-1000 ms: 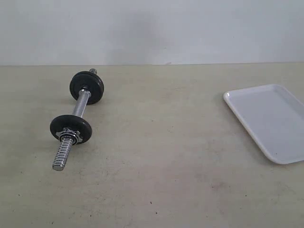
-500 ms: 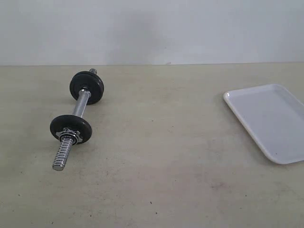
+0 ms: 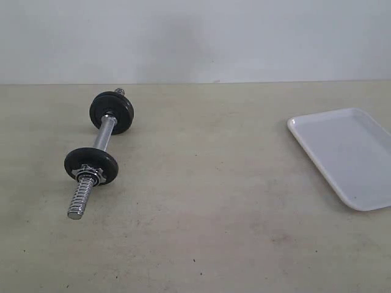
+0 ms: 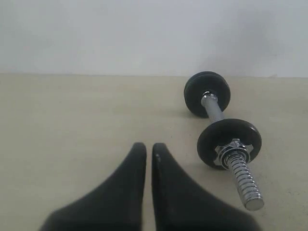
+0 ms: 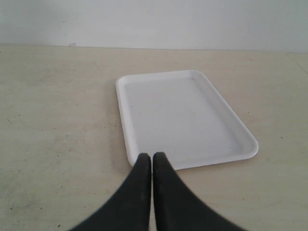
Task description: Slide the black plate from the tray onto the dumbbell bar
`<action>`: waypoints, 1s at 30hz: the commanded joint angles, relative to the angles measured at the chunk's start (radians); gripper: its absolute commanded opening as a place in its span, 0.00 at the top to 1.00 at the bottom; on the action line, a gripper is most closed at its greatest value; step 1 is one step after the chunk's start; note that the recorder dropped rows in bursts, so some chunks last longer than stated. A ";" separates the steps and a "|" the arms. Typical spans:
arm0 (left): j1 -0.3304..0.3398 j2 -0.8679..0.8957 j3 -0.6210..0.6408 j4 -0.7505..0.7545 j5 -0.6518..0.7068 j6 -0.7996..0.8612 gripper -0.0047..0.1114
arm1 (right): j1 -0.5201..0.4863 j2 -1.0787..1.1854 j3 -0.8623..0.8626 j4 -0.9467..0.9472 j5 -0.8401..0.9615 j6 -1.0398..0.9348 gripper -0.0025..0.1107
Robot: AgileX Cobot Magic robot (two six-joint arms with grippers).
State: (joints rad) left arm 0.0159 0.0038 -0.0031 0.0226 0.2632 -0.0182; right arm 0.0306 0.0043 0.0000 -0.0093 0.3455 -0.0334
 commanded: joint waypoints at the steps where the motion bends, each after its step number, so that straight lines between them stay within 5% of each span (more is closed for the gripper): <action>1: -0.005 -0.004 0.003 -0.005 0.028 0.038 0.92 | -0.001 -0.004 0.000 0.000 -0.012 0.000 0.98; 30: -0.005 -0.004 0.003 -0.005 0.036 0.039 0.92 | -0.001 -0.004 0.000 0.000 -0.012 0.000 0.98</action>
State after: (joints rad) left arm 0.0159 0.0038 -0.0031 0.0226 0.2956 0.0190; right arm 0.0306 0.0043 0.0000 -0.0093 0.3455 -0.0334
